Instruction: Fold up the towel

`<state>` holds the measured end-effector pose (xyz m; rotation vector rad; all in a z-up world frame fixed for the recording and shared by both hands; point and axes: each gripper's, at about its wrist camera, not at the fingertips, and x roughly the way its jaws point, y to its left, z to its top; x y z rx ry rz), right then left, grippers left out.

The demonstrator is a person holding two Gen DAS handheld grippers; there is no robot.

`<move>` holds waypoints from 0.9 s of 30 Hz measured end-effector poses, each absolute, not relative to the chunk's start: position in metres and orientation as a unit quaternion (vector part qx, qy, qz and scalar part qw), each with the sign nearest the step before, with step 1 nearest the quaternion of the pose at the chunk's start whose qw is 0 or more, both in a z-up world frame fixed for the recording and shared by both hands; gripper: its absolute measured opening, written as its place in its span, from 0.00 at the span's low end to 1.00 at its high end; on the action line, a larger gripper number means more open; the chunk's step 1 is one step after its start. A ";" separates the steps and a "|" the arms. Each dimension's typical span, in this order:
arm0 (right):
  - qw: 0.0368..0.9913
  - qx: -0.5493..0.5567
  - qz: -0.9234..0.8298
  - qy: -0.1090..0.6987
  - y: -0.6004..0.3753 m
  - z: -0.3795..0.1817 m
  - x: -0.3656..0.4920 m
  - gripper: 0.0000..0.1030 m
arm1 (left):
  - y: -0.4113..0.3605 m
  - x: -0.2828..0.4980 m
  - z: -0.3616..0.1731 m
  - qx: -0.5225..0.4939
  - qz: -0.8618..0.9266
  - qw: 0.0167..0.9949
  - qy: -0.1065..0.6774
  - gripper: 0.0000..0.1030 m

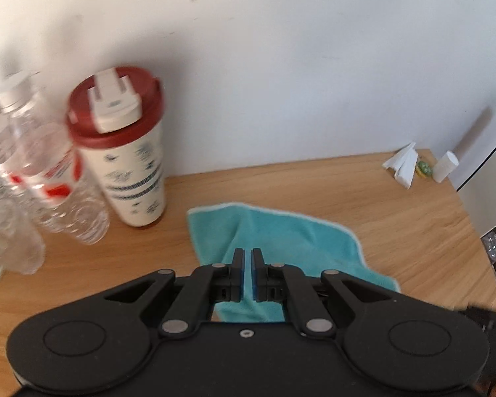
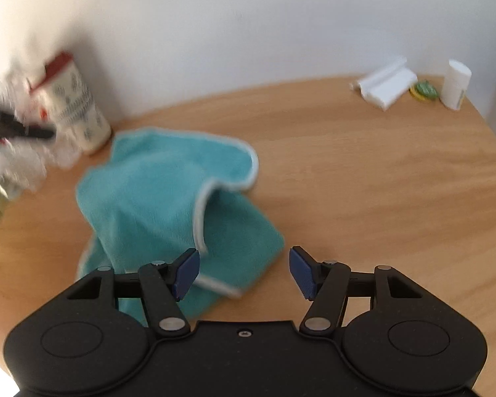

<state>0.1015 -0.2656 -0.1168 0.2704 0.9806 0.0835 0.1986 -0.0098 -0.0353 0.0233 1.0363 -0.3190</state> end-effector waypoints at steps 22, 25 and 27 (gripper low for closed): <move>0.888 -0.031 0.287 0.358 -0.144 -0.084 0.096 0.03 | -0.015 0.198 -0.034 -0.038 -0.211 0.809 0.547 0.69; 0.876 -0.048 0.312 0.365 -0.128 -0.089 0.087 0.03 | -0.027 0.192 -0.050 -0.018 -0.226 0.792 0.566 0.69; 0.875 -0.049 0.311 0.368 -0.125 -0.092 0.083 0.03 | -0.035 0.189 -0.060 -0.001 -0.234 0.783 0.577 0.69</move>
